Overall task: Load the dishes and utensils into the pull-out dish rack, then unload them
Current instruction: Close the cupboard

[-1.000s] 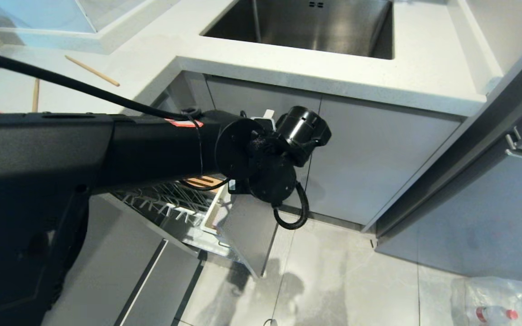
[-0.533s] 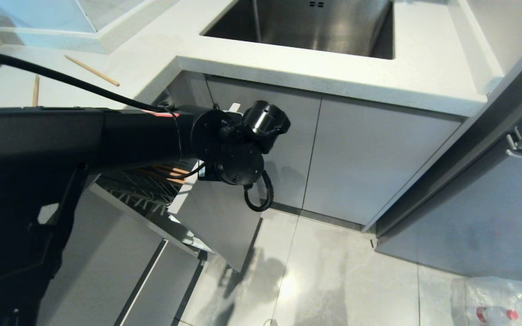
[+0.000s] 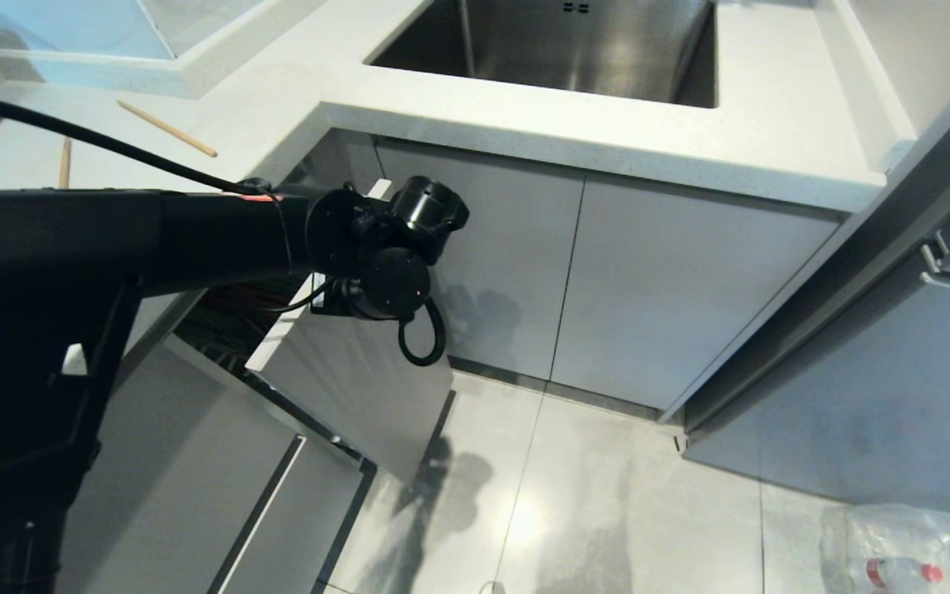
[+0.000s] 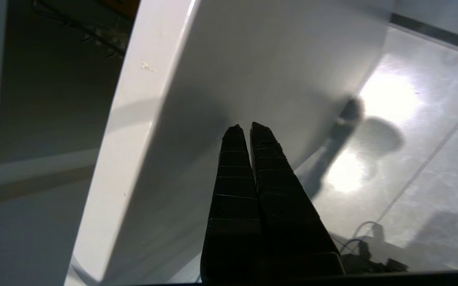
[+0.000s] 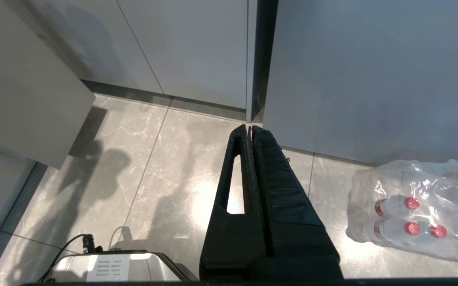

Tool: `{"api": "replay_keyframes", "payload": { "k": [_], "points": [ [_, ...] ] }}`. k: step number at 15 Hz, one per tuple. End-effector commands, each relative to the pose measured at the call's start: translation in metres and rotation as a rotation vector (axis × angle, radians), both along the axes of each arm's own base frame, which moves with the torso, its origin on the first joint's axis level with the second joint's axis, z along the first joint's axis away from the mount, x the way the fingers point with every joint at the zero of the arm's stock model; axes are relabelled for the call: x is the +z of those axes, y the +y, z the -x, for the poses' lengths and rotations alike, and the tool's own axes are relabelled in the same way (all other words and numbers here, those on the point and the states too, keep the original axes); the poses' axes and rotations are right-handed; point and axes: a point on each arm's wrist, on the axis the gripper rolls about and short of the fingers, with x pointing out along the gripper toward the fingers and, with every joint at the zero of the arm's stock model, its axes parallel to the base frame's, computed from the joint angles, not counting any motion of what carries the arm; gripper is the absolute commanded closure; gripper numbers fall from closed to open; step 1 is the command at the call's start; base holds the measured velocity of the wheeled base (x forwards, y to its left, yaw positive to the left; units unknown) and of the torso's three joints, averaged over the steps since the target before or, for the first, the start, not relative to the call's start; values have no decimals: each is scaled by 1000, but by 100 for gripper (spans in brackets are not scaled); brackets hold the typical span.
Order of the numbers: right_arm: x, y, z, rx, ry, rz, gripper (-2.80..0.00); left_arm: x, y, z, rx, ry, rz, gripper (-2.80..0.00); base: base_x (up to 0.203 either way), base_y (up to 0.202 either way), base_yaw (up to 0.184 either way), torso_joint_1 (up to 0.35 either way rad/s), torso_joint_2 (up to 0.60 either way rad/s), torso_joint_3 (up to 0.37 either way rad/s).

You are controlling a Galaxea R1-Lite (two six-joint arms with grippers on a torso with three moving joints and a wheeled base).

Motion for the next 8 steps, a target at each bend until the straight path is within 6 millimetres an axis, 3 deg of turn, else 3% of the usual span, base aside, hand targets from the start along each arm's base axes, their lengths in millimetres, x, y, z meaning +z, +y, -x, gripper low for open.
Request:
{"api": "replay_keyframes", "payload": {
  "k": [1, 8],
  "points": [
    [0, 0, 0, -1, 1, 0, 0, 1, 11, -5, 30, 2, -10, 0, 0, 0, 0, 0, 0, 0],
    [0, 0, 0, 0, 1, 0, 0, 6, 55, -22, 137, 20, -72, 0, 0, 0, 0, 0, 0, 0]
  ]
}}
